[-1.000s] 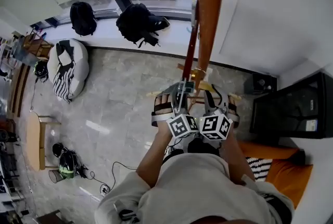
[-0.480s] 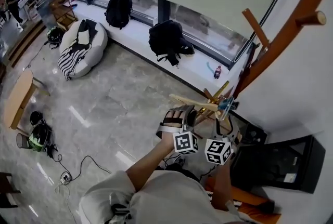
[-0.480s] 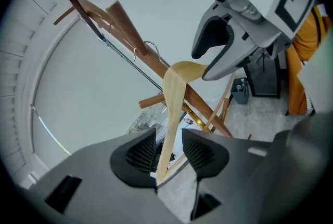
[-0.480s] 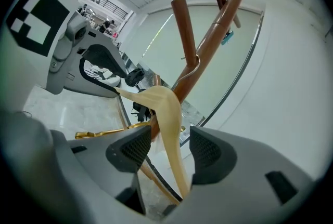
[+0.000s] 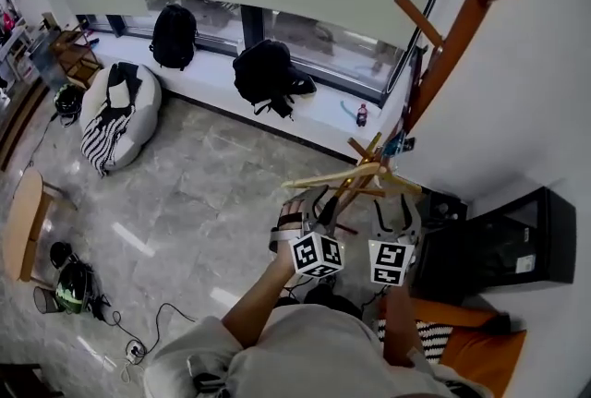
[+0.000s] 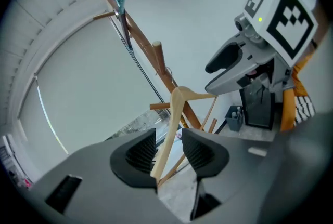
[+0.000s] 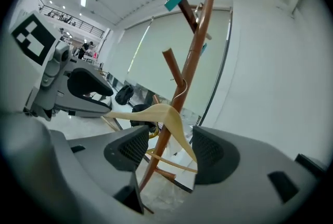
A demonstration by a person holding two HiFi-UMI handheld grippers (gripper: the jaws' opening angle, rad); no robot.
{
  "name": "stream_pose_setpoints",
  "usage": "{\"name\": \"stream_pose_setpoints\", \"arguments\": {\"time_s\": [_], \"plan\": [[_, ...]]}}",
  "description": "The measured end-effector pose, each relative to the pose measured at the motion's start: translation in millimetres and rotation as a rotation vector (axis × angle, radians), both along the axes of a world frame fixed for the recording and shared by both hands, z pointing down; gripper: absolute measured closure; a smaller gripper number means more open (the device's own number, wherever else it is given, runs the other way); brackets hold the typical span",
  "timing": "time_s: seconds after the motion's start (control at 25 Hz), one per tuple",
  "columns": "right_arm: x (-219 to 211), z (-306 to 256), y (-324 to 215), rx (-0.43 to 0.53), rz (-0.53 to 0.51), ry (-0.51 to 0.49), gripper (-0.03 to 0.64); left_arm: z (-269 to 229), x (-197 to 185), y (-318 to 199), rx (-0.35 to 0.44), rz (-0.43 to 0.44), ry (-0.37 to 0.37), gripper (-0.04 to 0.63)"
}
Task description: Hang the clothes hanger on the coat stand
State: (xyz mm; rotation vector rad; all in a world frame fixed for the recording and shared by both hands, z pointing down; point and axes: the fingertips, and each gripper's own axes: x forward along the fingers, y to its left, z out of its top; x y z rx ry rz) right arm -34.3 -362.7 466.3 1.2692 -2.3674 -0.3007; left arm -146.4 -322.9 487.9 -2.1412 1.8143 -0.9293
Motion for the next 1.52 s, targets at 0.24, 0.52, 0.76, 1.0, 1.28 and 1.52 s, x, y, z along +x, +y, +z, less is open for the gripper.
{"name": "stream_pose_setpoints", "arguments": {"time_s": [0.24,0.52,0.76,1.0,1.28,1.52], "plan": [[20.3,-3.1,61.2,-0.019,0.106,-0.168,0.376,-8.1,10.7,57.1,0.066,0.061,0.225,0.448],[12.1,-15.6,122.6,-0.005,0.074,-0.236,0.608,-29.7,-6.2,103.3,0.229,0.041,0.490,0.553],[18.8,-29.9,146.0,-0.021,0.058,-0.291,0.612,-20.0,12.1,134.6,0.174,0.021,0.541,0.586],[23.1,-45.3,177.7,0.011,0.003,-0.268,0.612,-34.1,25.4,164.2,0.196,-0.010,0.564,0.586],[62.6,-68.8,230.2,0.073,-0.034,-0.283,0.612,-50.3,79.8,207.9,0.219,0.010,0.578,0.586],[130.1,-80.0,298.0,0.119,-0.050,-0.296,0.612,-59.9,140.9,265.0,0.236,-0.015,0.563,0.586]]}}
